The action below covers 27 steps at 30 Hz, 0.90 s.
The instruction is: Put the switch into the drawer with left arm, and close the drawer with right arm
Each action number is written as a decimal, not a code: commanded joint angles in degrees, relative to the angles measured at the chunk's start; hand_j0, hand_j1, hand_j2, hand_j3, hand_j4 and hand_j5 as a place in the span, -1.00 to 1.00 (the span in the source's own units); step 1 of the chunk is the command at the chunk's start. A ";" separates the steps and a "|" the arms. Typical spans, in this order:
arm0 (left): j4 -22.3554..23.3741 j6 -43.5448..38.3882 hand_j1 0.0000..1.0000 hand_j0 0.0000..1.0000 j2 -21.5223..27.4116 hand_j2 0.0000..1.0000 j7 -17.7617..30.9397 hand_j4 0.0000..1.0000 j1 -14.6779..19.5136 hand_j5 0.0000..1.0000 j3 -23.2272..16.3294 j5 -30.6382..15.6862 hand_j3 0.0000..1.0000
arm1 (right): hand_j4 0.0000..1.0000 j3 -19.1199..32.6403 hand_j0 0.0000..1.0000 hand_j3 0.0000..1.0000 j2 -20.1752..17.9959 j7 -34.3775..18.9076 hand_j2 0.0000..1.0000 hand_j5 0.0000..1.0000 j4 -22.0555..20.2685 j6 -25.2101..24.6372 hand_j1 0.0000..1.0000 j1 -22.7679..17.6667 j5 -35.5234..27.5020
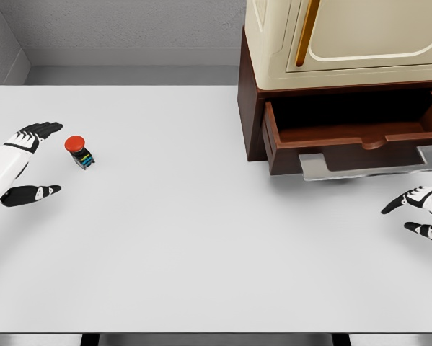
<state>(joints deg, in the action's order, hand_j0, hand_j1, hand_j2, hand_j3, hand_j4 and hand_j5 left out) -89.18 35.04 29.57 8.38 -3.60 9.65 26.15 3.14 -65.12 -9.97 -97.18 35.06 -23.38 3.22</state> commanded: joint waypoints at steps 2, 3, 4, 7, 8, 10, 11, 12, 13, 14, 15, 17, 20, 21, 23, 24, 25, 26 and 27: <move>0.06 -0.04 1.00 1.00 0.05 1.00 -0.03 1.00 0.26 1.00 0.02 -0.40 1.00 | 0.24 0.03 0.24 0.24 -0.09 0.04 0.24 0.24 -0.11 -0.06 0.24 0.00 -0.41; -0.03 -0.04 1.00 1.00 -0.04 1.00 -0.12 1.00 0.26 1.00 -0.15 -0.49 1.00 | 0.24 0.03 0.24 0.24 -0.09 0.04 0.24 0.24 0.06 -0.06 0.24 0.00 -0.41; -0.12 -0.04 1.00 1.00 -0.48 1.00 -0.21 1.00 0.35 1.00 -0.50 -0.84 1.00 | 0.24 0.03 0.24 0.24 -0.09 0.04 0.24 0.24 0.15 -0.06 0.24 0.00 -0.41; -0.03 -0.04 1.00 1.00 -0.66 1.00 -0.38 1.00 5.35 1.00 -4.02 -1.46 1.00 | 0.24 0.91 0.24 0.24 -0.09 0.04 0.24 0.24 0.06 -0.06 0.24 0.00 -0.32; -0.03 -0.04 1.00 1.00 -0.66 1.00 -0.29 1.00 6.15 1.00 -5.33 -3.21 1.00 | 0.25 1.08 0.25 0.25 -0.09 0.04 0.25 0.25 0.15 -0.06 0.25 0.00 -0.32; 0.15 -0.04 1.00 1.00 -0.31 1.00 -0.03 1.00 8.43 1.00 -11.22 -10.15 1.00 | 0.26 1.26 0.26 0.26 -0.18 -0.05 0.26 0.26 0.15 -0.06 0.26 -0.09 -0.32; 0.24 -0.04 1.00 1.00 0.04 1.00 0.50 1.00 9.84 1.00 -13.77 -13.40 1.00 | 0.25 1.26 0.25 0.25 -0.18 -0.05 0.25 0.25 0.15 -0.06 0.25 -0.09 -0.32; 0.59 -0.04 1.00 1.00 -0.04 1.00 2.95 1.00 11.42 1.00 -15.71 -17.01 1.00 | 0.26 1.26 0.26 0.26 -0.18 -0.05 0.26 0.26 0.24 -0.06 0.26 -0.09 -0.23; 1.64 -0.04 1.00 1.00 -0.13 1.00 5.85 1.00 12.56 1.00 -16.24 -19.64 1.00 | 0.25 1.26 0.25 0.25 -0.18 -0.05 0.25 0.25 0.24 -0.06 0.25 -0.09 -0.23; 2.78 -0.04 1.00 1.00 -0.39 1.00 9.54 1.00 13.97 1.00 -16.85 -23.25 1.00 | 0.25 1.26 0.25 0.25 -0.18 -0.05 0.25 0.25 0.15 -0.06 0.25 -0.09 -0.23; 3.75 -0.04 1.00 1.00 -0.48 1.00 11.39 1.00 14.68 1.00 -17.20 -25.71 1.00 | 0.26 1.26 0.26 0.26 -0.18 -0.05 0.26 0.26 0.15 -0.06 0.26 -0.18 -0.23; 6.38 -4.88 1.00 1.00 -0.74 1.00 13.50 1.00 16.17 1.00 -17.47 -27.56 1.00 | 0.26 1.17 0.26 0.26 -0.10 -0.05 0.26 0.26 -0.02 -0.06 0.26 -0.26 -0.14; 10.17 -9.90 1.00 1.00 -0.66 1.00 15.79 1.00 16.79 1.00 -17.03 -32.48 1.00 | 0.27 1.17 0.27 0.27 -0.01 -0.05 0.27 0.27 0.06 -0.06 0.27 -0.26 0.03; 11.92 -11.22 1.00 1.00 -0.13 1.00 16.32 1.00 17.84 1.00 -16.94 -36.07 1.00 | 0.27 1.17 0.27 0.27 -0.01 -0.05 0.27 0.27 0.06 -0.06 0.27 -0.61 -0.06; 17.28 -12.89 1.00 1.00 -0.04 1.00 17.64 1.00 20.74 1.00 -16.94 -38.55 1.00 | 0.27 1.17 0.27 0.27 -0.01 -0.05 0.27 0.27 0.15 -0.06 0.27 -0.79 -0.06; 19.74 -14.12 1.00 1.00 -0.04 1.00 18.25 1.00 22.15 1.00 -16.94 -40.21 1.00 | 0.27 1.17 0.27 0.27 -0.01 -0.05 0.27 0.27 0.06 -0.06 0.27 -0.79 -0.06; 21.33 -14.91 1.00 1.00 0.04 1.00 18.78 1.00 22.59 1.00 -16.85 -41.88 1.00 | 0.28 1.17 0.28 0.28 -0.01 -0.05 0.28 0.28 0.06 -0.06 0.28 -0.79 -0.06; 22.82 -15.44 1.00 1.00 0.05 1.00 19.04 1.00 23.11 1.00 -16.85 -41.89 1.00 | 0.30 1.17 0.30 0.30 -0.01 -0.05 0.30 0.30 -0.03 -0.06 0.30 -0.79 -0.06; 24.75 -16.14 1.00 1.00 0.05 1.00 19.04 1.00 23.29 1.00 -16.85 -41.89 1.00 | 0.30 1.17 0.30 0.30 -0.01 -0.05 0.30 0.30 -0.11 -0.06 0.30 -0.79 0.03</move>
<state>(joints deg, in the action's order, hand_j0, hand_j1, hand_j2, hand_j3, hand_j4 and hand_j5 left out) -68.49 20.86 29.48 26.52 19.69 -7.23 -13.44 4.30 -65.04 -10.04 -97.16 35.06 -24.26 3.61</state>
